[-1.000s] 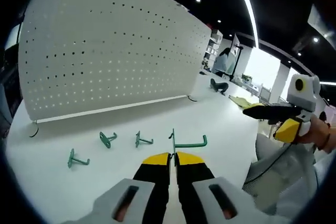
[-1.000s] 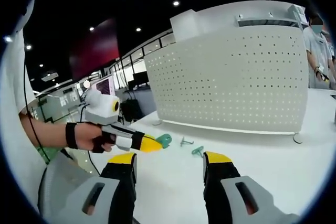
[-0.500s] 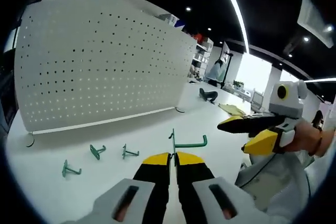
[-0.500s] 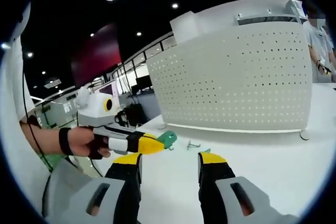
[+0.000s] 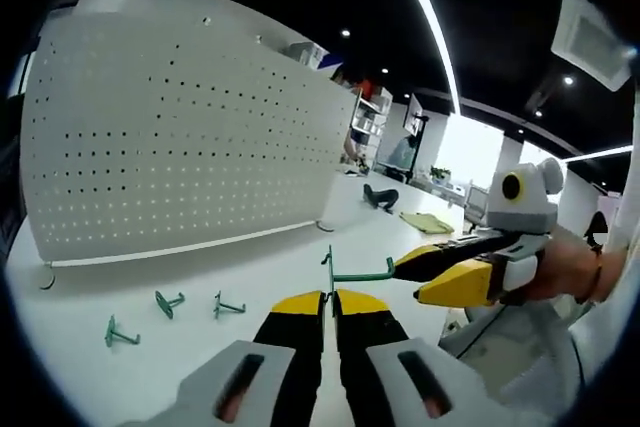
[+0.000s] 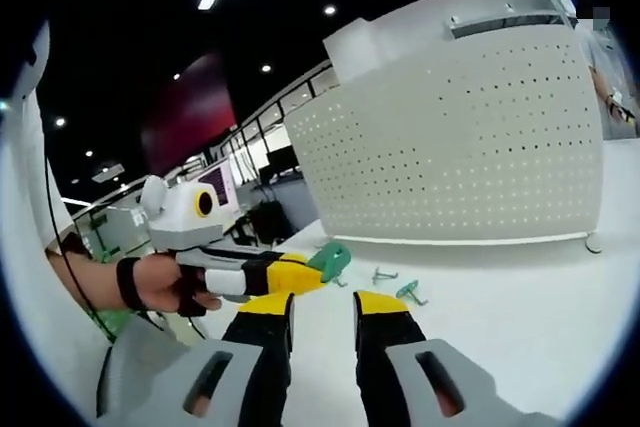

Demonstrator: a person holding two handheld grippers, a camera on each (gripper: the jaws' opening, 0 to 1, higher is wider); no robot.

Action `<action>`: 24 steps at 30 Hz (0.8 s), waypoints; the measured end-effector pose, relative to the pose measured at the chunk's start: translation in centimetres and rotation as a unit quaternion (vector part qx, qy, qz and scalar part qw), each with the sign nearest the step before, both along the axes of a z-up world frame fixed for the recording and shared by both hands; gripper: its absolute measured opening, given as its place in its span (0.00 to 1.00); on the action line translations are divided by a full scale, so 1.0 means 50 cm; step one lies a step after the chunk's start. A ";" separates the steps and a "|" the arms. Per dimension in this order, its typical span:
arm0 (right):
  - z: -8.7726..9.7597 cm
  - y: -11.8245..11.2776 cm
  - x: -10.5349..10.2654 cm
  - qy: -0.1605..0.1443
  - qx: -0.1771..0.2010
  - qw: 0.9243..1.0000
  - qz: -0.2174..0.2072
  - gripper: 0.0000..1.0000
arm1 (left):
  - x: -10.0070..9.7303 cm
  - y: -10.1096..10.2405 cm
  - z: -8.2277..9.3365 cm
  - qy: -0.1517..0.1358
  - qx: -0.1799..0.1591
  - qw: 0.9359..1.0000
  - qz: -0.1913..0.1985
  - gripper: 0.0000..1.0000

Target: Insert the hook assembly into the mounting plate slot until the hook locks in place.

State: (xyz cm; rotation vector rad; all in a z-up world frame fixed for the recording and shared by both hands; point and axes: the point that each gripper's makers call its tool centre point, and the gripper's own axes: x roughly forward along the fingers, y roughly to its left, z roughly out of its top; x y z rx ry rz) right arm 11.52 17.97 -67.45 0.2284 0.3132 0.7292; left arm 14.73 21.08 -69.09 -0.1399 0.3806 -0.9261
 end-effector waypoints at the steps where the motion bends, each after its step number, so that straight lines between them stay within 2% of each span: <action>1: 0.001 0.001 0.000 0.001 0.004 1.000 0.000 0.21 | -0.001 -0.002 0.001 -0.002 -0.001 1.000 -0.002 0.04; 4: 0.009 0.005 0.001 0.001 0.017 1.000 0.001 0.20 | -0.005 -0.006 0.001 -0.002 -0.001 1.000 -0.005 0.04; 15: 0.012 0.007 0.007 0.012 0.025 1.000 -0.004 0.13 | -0.023 -0.031 0.012 -0.020 -0.005 0.999 -0.025 0.04; 21: 0.004 0.007 0.010 0.032 0.029 0.999 -0.009 0.06 | -0.028 -0.041 0.019 -0.033 -0.007 0.999 -0.032 0.04; 24: 0.000 0.003 0.011 0.041 0.034 0.998 -0.016 0.05 | -0.032 -0.044 0.020 -0.049 0.000 0.998 -0.035 0.04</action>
